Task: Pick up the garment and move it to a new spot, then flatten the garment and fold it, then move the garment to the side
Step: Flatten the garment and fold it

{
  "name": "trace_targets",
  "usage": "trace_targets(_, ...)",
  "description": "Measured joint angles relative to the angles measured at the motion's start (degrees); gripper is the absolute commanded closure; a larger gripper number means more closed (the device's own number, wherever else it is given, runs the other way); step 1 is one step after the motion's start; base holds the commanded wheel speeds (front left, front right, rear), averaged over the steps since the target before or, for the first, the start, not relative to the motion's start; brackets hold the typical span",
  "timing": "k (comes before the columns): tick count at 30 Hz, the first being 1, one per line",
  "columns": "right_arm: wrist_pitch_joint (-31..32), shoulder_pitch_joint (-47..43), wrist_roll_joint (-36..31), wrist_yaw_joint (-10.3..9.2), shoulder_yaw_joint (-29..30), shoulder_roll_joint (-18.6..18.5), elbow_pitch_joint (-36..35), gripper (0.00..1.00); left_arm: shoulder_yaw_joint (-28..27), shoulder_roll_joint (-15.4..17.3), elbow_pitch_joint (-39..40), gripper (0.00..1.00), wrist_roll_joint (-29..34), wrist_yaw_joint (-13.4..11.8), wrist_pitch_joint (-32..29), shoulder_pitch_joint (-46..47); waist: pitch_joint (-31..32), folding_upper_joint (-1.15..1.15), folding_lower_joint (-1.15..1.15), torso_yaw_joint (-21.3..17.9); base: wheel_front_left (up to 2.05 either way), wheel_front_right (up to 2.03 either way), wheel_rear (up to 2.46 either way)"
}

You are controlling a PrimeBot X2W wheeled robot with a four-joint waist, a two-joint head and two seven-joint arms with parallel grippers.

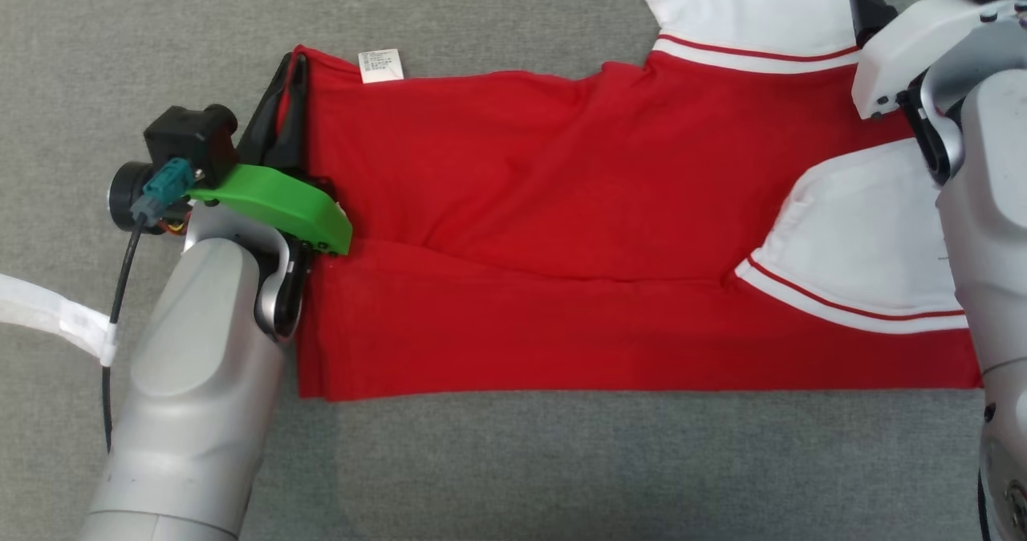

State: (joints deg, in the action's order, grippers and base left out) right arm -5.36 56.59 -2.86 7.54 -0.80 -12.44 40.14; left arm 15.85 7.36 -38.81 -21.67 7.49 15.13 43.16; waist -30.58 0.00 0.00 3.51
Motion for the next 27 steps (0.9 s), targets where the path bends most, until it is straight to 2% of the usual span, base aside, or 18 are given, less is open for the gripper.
trace_targets(8, 4.2, 5.6, -2.3, 0.00, -0.8, -0.8, 9.2, 0.00, 0.4, -2.7, 2.1, 1.00, 1.1, 0.0, 0.0, -1.7, -1.3, 0.00, 0.00, 4.7, 0.00, 0.00, 0.00)
trace_targets(9, 5.0, 5.9, -2.3, 0.00, -0.9, -0.7, 10.6, 0.22, 0.6, -2.9, 2.2, 1.00, 1.0, 0.0, 0.0, -1.8, -1.5, 0.00, 0.00, 5.2, 0.00, 0.00, 0.00)
trace_targets(10, 5.2, 6.3, -2.3, 0.00, -1.1, -0.6, 11.6, 1.00, 0.8, -3.0, 2.2, 1.00, 1.0, 0.0, 0.0, -1.8, -1.7, 0.00, 0.00, 5.6, 0.00, 0.00, 0.00)
trace_targets(15, 1.5, 7.8, -3.5, 0.00, 1.6, -1.4, 12.7, 1.00, 0.6, -3.2, 2.7, 1.00, 0.7, 0.0, 0.0, -1.8, -2.2, 0.00, 0.00, 6.4, 0.00, 0.00, 0.00)
trace_targets(19, -6.3, 8.6, -6.1, 0.00, 7.1, -1.6, 11.1, 1.00, -1.0, -3.0, 4.2, 1.00, 1.1, 0.0, 0.0, -1.8, -1.7, 0.00, 0.00, 5.9, 0.00, 0.00, 0.00)
trace_targets(24, -9.4, 7.8, -7.5, 0.00, 11.1, 1.2, 6.8, 1.00, -3.4, -2.9, 7.2, 1.00, 2.6, 0.0, 0.0, -3.3, -0.4, 0.00, 0.00, 5.0, 0.00, 0.00, 0.00)
trace_targets(27, -9.6, 5.0, -5.9, 0.00, 11.6, 2.6, 0.3, 1.00, -5.0, -2.9, 8.9, 1.00, 3.8, 0.0, 0.0, -4.6, 0.7, 0.00, 0.00, 4.4, 0.00, 0.00, 0.00)
